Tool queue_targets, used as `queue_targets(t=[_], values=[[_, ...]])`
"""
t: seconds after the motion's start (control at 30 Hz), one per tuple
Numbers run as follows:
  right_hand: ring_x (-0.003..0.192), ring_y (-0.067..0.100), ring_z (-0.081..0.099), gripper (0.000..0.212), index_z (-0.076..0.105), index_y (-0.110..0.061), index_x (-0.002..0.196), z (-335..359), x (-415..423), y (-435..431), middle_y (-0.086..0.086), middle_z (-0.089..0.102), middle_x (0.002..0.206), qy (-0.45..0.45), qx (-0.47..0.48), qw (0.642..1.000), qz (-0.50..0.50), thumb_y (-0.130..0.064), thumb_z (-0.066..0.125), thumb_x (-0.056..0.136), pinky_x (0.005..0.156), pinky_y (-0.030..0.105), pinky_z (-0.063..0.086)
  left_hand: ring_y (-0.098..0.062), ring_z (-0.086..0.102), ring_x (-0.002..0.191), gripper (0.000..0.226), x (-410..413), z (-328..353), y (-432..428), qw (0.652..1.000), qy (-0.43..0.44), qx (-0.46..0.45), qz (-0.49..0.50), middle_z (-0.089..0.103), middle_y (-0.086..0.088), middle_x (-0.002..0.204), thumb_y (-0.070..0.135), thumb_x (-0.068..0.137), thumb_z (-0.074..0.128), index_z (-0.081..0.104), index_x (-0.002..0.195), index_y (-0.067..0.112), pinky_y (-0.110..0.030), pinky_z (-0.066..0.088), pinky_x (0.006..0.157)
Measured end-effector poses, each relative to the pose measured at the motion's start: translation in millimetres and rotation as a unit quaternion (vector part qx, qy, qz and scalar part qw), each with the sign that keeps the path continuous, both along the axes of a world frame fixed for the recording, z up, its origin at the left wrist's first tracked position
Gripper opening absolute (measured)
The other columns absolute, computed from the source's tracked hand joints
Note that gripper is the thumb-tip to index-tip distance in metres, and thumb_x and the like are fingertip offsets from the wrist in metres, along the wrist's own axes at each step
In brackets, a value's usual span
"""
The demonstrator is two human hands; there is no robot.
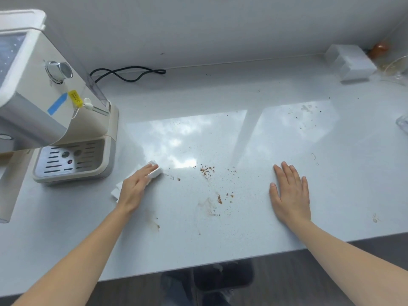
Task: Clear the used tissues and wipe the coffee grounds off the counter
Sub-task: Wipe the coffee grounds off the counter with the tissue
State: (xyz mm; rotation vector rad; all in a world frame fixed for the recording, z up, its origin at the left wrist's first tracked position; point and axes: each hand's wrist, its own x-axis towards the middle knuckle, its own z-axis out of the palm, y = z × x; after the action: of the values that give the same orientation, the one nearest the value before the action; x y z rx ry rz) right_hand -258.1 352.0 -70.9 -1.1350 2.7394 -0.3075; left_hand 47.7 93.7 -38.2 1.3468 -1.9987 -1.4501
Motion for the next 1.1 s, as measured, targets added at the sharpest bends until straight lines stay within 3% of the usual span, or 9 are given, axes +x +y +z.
queue_targets(t=[0.07, 0.17, 0.27, 0.4, 0.57, 0.7, 0.87, 1.0, 1.1], values=[[0.147, 0.014, 0.006, 0.055, 0.021, -0.026, 0.149, 0, 0, -1, -0.004, 0.015, 0.160, 0.002, -0.001, 1.000, 0.001, -0.033, 0.033, 0.096, 0.120, 0.043, 0.003, -0.004, 0.039, 0.132, 0.041, 13, -8, 17, 1.000, 0.011, -0.002, 0.029, 0.050, 0.011, 0.137, 0.020, 0.087, 0.044, 0.061, 0.124, 0.020, -0.043, 0.031, 0.113], [0.148, 0.014, 0.007, 0.055, 0.021, -0.026, 0.149, 0, 0, 0, -0.003, 0.015, 0.160, 0.003, 0.003, 1.000, 0.000, -0.033, 0.033, 0.096, 0.120, 0.044, 0.003, -0.010, 0.038, 0.134, 0.043, 17, -14, 47, 0.998, 0.011, -0.032, 0.051, 0.047, 0.009, 0.138, 0.022, 0.088, 0.041, 0.055, 0.128, 0.018, -0.045, 0.025, 0.116], [0.148, 0.015, 0.007, 0.055, 0.020, -0.025, 0.150, 0, 0, 0, -0.003, 0.015, 0.160, 0.003, 0.003, 1.000, 0.001, -0.033, 0.033, 0.096, 0.120, 0.045, 0.004, -0.010, 0.036, 0.134, 0.046, -1, -12, 83, 0.997, 0.001, -0.054, 0.055, 0.044, 0.012, 0.136, 0.024, 0.087, 0.037, 0.053, 0.129, 0.016, -0.039, 0.019, 0.117], [0.148, 0.015, 0.006, 0.056, 0.020, -0.024, 0.150, 1, 2, -1, -0.003, 0.014, 0.160, 0.002, 0.007, 1.000, 0.001, -0.033, 0.032, 0.096, 0.120, 0.045, 0.003, -0.004, 0.032, 0.136, 0.044, -41, -14, 140, 0.997, -0.009, -0.053, 0.051, 0.043, 0.017, 0.138, 0.027, 0.091, 0.034, 0.052, 0.131, 0.022, -0.020, 0.012, 0.113], [0.148, 0.015, 0.006, 0.056, 0.020, -0.025, 0.150, 4, 2, -1, -0.003, 0.014, 0.160, -0.003, 0.008, 1.000, 0.005, -0.034, 0.032, 0.096, 0.120, 0.044, 0.002, 0.002, 0.029, 0.137, 0.042, -90, -14, 201, 0.998, 0.005, -0.051, 0.037, 0.043, 0.019, 0.139, 0.005, 0.096, 0.040, 0.052, 0.131, 0.026, -0.022, 0.012, 0.116], [0.148, 0.014, 0.005, 0.056, 0.020, -0.025, 0.150, 4, 1, -1, -0.004, 0.013, 0.160, -0.004, 0.006, 1.000, 0.006, -0.034, 0.031, 0.096, 0.120, 0.043, 0.001, 0.005, 0.036, 0.131, 0.038, -94, -8, 204, 0.992, 0.046, -0.013, 0.115, 0.047, 0.019, 0.136, 0.010, 0.098, 0.039, 0.052, 0.128, 0.031, -0.016, 0.019, 0.111], [0.148, 0.014, 0.005, 0.056, 0.020, -0.025, 0.150, 3, 0, -1, -0.004, 0.013, 0.160, -0.003, 0.003, 1.000, 0.005, -0.034, 0.031, 0.096, 0.120, 0.042, 0.000, -0.007, 0.037, 0.134, 0.038, -82, -2, 195, 0.934, 0.121, 0.068, 0.329, 0.045, 0.010, 0.143, 0.020, 0.101, 0.032, 0.046, 0.134, 0.031, -0.032, 0.029, 0.113], [0.148, 0.014, 0.005, 0.056, 0.020, -0.025, 0.150, 3, 0, 0, -0.004, 0.013, 0.160, -0.002, 0.005, 1.000, 0.004, -0.035, 0.031, 0.096, 0.120, 0.042, 0.000, -0.014, 0.034, 0.134, 0.041, -66, -3, 170, 0.923, 0.080, 0.001, 0.377, 0.039, 0.006, 0.145, 0.023, 0.099, 0.030, 0.043, 0.137, 0.018, -0.030, 0.027, 0.110], [0.148, 0.014, 0.005, 0.056, 0.020, -0.026, 0.150, 3, 0, 0, -0.004, 0.013, 0.160, -0.003, 0.004, 1.000, 0.003, -0.035, 0.030, 0.096, 0.120, 0.043, 0.001, -0.024, 0.036, 0.129, 0.041, -52, -9, 163, 0.960, -0.042, -0.097, 0.260, 0.039, -0.005, 0.142, 0.026, 0.090, 0.045, 0.049, 0.128, 0.011, -0.034, 0.029, 0.103]])
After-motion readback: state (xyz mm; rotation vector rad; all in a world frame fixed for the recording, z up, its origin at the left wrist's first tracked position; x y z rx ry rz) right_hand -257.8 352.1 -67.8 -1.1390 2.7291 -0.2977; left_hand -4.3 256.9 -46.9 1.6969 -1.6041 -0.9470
